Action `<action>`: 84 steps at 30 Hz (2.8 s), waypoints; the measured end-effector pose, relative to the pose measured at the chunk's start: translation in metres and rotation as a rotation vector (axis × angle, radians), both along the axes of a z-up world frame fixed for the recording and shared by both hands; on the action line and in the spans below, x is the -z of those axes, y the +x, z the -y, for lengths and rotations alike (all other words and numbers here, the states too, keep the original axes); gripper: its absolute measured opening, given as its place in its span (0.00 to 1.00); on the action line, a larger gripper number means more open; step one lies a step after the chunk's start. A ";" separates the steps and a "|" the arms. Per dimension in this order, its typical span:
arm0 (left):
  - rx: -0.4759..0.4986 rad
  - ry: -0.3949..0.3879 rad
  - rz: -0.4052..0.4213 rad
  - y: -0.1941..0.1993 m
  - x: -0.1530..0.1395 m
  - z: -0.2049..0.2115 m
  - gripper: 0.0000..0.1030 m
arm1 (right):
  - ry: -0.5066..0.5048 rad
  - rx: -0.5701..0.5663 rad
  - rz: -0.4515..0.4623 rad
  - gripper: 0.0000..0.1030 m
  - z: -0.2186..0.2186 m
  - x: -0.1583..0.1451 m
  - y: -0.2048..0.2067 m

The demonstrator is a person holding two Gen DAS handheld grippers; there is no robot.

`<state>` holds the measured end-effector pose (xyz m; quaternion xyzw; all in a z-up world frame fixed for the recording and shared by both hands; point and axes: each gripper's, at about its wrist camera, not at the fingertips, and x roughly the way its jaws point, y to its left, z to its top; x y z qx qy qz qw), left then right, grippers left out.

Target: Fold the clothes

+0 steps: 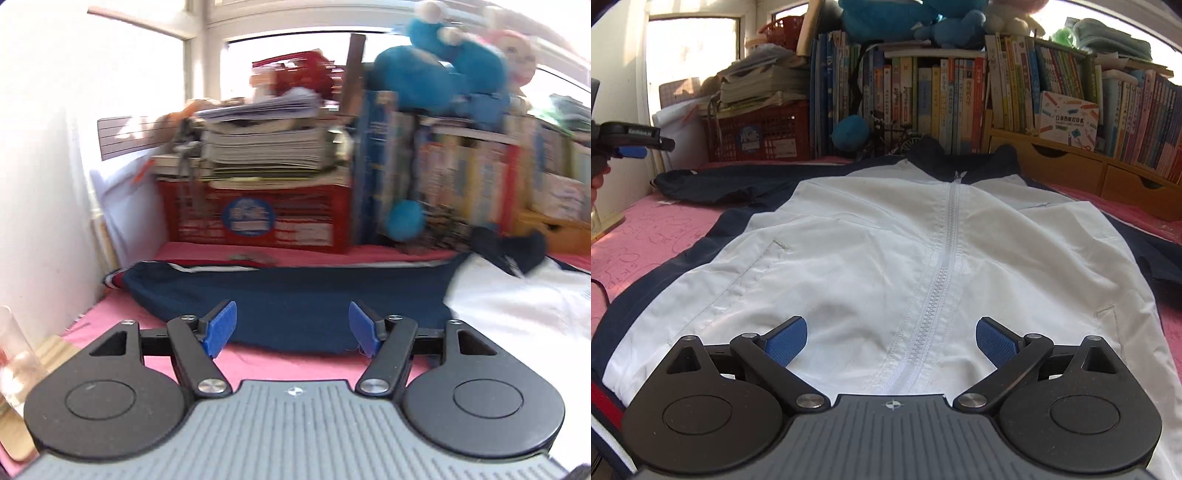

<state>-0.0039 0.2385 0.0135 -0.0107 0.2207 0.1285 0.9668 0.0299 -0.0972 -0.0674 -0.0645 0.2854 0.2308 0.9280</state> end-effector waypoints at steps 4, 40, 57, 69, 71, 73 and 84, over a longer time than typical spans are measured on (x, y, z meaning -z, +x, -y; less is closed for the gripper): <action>0.222 -0.047 -0.026 -0.067 0.020 0.081 0.76 | 0.023 0.071 0.065 0.96 0.049 -0.018 -0.039; 0.173 -0.056 -0.019 -0.050 0.005 0.125 0.45 | 0.168 0.108 0.047 0.64 0.156 -0.065 -0.020; 0.201 0.024 -0.146 0.011 0.087 0.161 0.47 | -0.228 0.508 0.011 0.74 0.166 0.014 0.221; 0.173 0.018 -0.141 0.013 0.088 0.158 0.54 | 0.050 0.724 -0.050 0.69 0.286 -0.018 0.190; 0.171 0.020 -0.141 0.013 0.088 0.158 0.55 | 0.085 0.591 -0.011 0.70 0.265 -0.030 0.157; 0.170 0.024 -0.140 0.012 0.088 0.159 0.55 | 0.129 0.423 0.007 0.73 0.241 -0.042 0.119; 0.166 0.014 -0.140 0.013 0.087 0.158 0.55 | -0.078 -0.182 0.034 0.81 0.106 -0.032 -0.023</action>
